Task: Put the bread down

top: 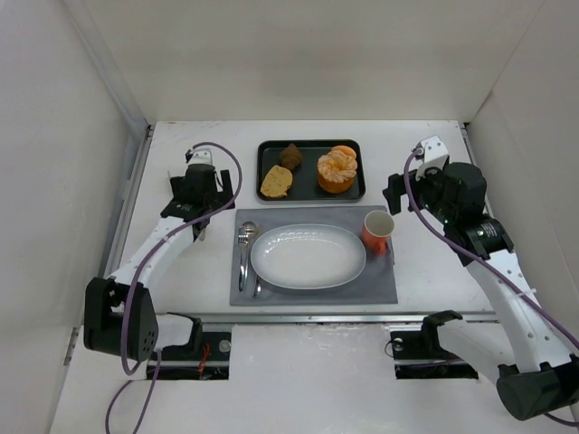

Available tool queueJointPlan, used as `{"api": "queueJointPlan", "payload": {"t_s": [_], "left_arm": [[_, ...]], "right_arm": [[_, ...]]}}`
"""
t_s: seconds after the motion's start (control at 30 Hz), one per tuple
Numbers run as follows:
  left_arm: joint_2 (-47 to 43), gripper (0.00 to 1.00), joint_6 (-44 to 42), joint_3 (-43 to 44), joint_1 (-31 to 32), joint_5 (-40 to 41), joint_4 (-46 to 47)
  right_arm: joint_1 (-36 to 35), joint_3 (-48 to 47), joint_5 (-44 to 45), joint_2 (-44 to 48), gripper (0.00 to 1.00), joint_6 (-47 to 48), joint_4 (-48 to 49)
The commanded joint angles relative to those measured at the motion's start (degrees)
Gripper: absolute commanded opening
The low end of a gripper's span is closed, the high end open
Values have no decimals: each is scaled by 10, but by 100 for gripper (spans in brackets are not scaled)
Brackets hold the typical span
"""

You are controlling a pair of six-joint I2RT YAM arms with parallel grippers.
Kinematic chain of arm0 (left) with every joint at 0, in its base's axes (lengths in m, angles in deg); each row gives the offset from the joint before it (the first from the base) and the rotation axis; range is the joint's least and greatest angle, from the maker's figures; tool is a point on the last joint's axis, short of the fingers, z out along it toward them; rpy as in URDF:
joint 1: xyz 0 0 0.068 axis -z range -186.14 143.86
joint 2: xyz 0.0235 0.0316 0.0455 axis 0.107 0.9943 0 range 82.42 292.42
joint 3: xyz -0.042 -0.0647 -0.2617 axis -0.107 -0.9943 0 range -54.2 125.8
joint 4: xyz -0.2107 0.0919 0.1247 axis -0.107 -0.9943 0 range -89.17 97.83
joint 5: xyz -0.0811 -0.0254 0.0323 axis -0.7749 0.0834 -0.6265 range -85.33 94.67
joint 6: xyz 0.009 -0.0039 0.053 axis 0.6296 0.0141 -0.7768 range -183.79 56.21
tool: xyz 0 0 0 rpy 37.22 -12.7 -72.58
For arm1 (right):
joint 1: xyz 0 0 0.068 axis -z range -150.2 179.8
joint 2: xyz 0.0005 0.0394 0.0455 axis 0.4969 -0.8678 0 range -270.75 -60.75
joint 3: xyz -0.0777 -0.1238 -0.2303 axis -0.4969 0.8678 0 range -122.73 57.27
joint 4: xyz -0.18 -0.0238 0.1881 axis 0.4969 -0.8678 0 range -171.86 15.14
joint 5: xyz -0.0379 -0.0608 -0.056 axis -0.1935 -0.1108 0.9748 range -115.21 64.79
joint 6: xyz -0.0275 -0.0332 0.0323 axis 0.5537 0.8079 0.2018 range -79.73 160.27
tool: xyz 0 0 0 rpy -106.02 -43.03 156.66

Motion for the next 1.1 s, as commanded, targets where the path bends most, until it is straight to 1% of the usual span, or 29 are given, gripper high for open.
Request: {"api": "queueJointPlan", "payload": {"t_s": [0.0,0.03,0.1,0.2,0.43,0.53,0.7,0.87,1.07], "left_arm": [[13,100,7,13,-5,43,-14],[19,100,7,13,-5,43,-20],[39,98,15,13,-27,43,-25],[68,97,29,13,-59,10,-25],[98,94,40,18,-100,-13,-25],[115,92,34,18,-100,-19,-20],[120,91,28,23,-111,-59,-14],[143,91,22,34,-116,-64,-14],[165,88,17,39,-121,-75,-14]], "right_arm": [[2,-28,9,17,99,6,6],[2,-28,9,17,99,6,6],[2,-28,9,24,99,6,0],[2,-28,9,37,99,6,0],[2,-28,9,42,99,6,0],[2,-28,4,42,99,6,0],[2,-28,4,42,99,6,0],[2,-28,4,37,99,6,0],[2,-28,4,32,100,6,0]]}}
